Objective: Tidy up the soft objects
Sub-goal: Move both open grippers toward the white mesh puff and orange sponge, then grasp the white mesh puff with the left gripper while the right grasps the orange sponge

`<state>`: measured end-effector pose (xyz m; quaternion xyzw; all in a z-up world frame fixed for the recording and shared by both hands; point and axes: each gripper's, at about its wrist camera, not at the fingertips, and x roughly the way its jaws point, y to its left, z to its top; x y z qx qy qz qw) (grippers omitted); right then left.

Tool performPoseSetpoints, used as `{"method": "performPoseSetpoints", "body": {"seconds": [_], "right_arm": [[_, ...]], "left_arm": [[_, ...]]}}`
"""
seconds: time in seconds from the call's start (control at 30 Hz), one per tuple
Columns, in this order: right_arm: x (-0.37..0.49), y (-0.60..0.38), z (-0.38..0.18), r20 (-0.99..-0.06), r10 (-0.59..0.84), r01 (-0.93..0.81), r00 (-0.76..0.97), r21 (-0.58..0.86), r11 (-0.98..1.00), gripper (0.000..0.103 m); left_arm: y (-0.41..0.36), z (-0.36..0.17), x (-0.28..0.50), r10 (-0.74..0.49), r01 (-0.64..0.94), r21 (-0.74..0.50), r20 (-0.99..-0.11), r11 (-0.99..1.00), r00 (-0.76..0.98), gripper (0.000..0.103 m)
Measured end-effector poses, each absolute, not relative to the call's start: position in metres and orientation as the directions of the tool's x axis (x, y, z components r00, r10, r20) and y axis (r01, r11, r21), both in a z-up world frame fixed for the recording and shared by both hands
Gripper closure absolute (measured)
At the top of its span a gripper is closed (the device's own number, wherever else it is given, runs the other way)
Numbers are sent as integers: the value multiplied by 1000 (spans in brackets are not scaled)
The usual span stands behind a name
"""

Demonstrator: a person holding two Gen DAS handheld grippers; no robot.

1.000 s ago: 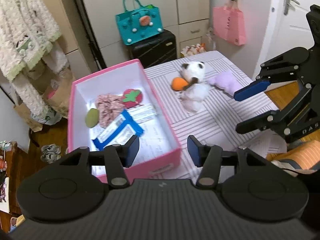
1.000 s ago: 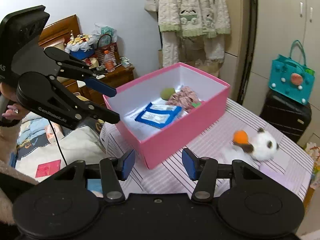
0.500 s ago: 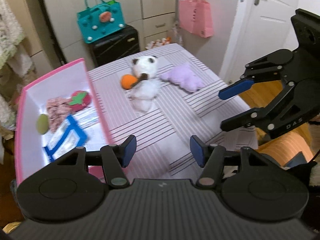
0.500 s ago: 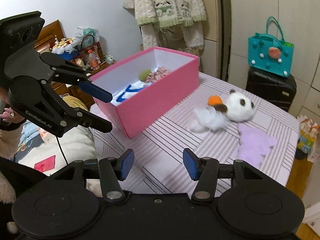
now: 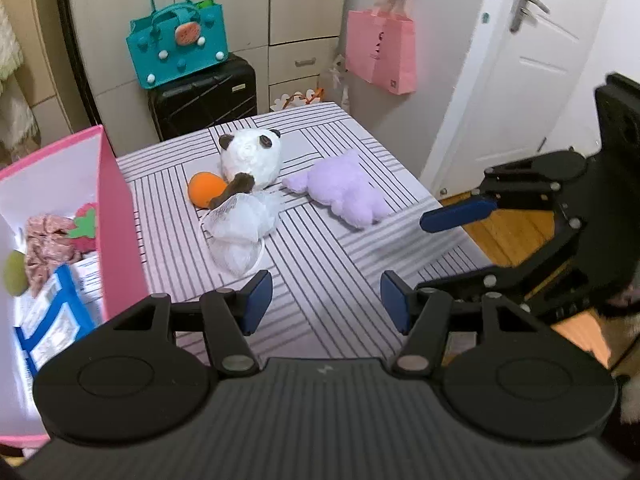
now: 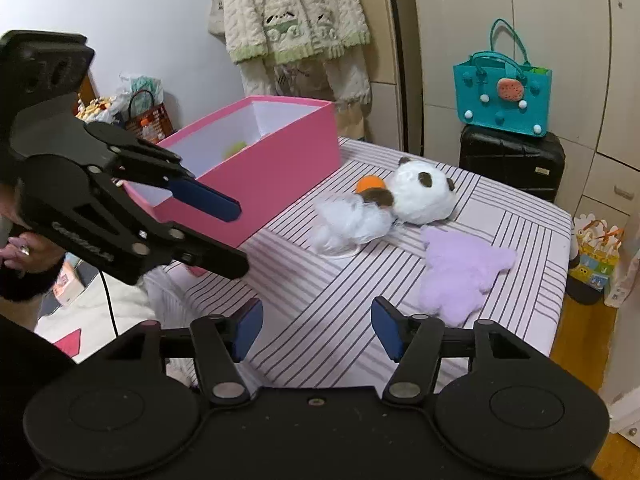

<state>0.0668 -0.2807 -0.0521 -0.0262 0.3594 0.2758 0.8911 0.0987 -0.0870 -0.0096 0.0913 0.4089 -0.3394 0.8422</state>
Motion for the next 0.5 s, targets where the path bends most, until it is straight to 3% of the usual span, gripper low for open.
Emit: {"method": "performPoseSetpoints", "body": {"seconds": [0.3,0.5], "right_arm": [[125,-289,-59,-633,491,-534,598,141,834,37],[186,-283,-45,-633,552,-581,542,192,791,37]], "left_arm": [[-108,-46,149,-334,494,-10,-748,870,574,44],[-114,-67,174,-327,449,-64,-776,891,539,44]]}}
